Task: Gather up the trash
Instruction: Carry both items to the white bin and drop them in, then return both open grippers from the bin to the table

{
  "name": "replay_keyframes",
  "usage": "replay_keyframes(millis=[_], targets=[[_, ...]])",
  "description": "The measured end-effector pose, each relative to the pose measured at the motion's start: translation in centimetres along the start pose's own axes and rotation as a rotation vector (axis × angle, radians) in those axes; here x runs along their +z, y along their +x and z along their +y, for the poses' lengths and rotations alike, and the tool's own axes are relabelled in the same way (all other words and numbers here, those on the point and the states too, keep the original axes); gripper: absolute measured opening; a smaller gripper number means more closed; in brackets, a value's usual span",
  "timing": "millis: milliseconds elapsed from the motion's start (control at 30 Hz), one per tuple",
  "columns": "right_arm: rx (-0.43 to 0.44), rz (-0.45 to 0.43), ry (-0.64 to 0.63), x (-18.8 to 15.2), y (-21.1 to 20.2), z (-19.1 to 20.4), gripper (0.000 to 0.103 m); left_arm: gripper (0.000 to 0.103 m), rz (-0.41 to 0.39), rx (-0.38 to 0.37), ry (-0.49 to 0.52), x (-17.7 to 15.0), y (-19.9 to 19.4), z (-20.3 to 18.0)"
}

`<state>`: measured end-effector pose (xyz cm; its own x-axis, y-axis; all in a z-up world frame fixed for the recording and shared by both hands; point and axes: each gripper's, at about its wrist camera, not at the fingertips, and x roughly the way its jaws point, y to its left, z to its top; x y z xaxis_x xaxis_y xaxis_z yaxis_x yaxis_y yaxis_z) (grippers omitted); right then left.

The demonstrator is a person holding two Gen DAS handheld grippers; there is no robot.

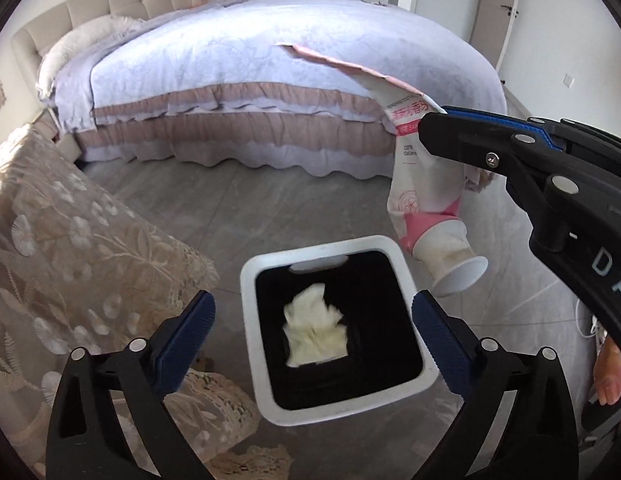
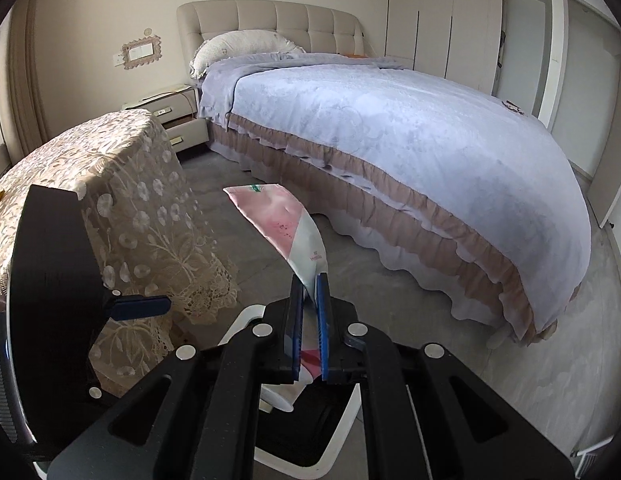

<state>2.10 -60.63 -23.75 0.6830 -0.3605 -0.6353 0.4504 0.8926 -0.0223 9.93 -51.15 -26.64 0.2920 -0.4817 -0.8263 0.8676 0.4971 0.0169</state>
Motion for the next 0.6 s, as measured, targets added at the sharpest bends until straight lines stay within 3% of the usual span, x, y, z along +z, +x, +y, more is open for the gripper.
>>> replay_keyframes(millis=[200,433,467,500,567,600], targets=[[0.006,0.016,0.007,-0.1,1.1,-0.3,0.008,0.098,-0.023,0.097,0.029,-0.2,-0.1,0.6],[0.061,0.046,0.031,-0.7,2.1,-0.2,0.009,0.098,-0.117,0.282,0.001,0.2,-4.6,1.5],[0.077,0.044,0.043,-0.7,2.0,-0.3,0.025,0.098,-0.132,0.289,0.004,0.3,-5.2,1.6],[0.069,0.03,0.054,-0.6,1.7,-0.3,0.062,0.098,-0.147,0.303,0.0,0.4,-5.7,1.7],[0.012,-0.018,0.063,-0.3,0.9,-0.5,0.098,0.098,-0.168,0.296,-0.033,0.5,-6.9,2.3],[0.007,-0.04,0.066,-0.2,0.4,-0.6,0.098,0.098,-0.172,0.285,-0.049,0.6,-7.2,2.7]])
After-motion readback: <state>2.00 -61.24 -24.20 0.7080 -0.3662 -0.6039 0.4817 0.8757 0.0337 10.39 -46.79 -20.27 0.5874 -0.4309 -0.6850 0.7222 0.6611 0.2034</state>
